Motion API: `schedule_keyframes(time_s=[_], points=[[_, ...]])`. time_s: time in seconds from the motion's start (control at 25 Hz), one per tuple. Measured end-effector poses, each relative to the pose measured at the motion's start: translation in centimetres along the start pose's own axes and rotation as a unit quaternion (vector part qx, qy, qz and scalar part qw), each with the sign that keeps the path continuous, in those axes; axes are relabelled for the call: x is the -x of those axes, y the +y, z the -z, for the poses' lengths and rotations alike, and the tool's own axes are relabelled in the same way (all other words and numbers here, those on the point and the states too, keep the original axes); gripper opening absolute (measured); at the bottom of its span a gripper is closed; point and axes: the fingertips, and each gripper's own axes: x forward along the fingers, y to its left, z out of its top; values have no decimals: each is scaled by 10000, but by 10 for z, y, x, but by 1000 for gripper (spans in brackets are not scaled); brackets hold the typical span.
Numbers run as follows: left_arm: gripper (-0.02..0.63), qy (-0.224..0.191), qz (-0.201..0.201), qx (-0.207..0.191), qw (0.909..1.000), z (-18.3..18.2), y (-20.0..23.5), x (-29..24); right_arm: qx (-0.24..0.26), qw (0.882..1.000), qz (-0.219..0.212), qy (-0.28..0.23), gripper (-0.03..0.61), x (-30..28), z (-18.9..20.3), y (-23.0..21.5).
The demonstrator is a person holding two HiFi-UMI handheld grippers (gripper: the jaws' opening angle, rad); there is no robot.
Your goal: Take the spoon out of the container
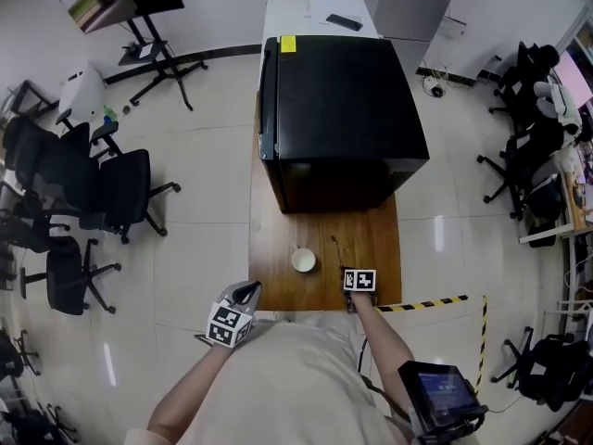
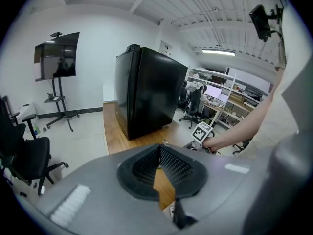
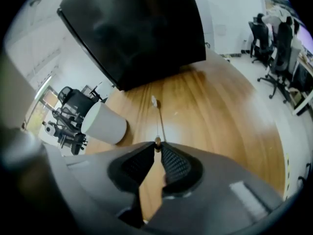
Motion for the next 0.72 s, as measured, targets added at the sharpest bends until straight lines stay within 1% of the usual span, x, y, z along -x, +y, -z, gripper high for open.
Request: schedule_keyframes(time_s=[0.08, 0.16, 0.32, 0.52, 0.72], points=[[-9, -27, 8, -90, 10000, -5, 1, -3, -237, 9996, -142, 74, 46, -7, -2, 1], [-9, -17, 29, -144, 9999, -7, -1, -7, -364, 9989, -285, 126, 46, -10, -3, 3], [-9, 19, 34, -106, 9999, -2, -1, -3, -557, 9962, -639, 217, 46, -16, 3, 14], [-9, 6, 2, -77, 10000, -4, 1, -5, -569, 9950, -796, 213, 46, -19, -4, 20], [-9, 12, 8, -60, 10000, -3, 2, -5, -864, 9912, -984, 194, 46, -19, -3, 20]])
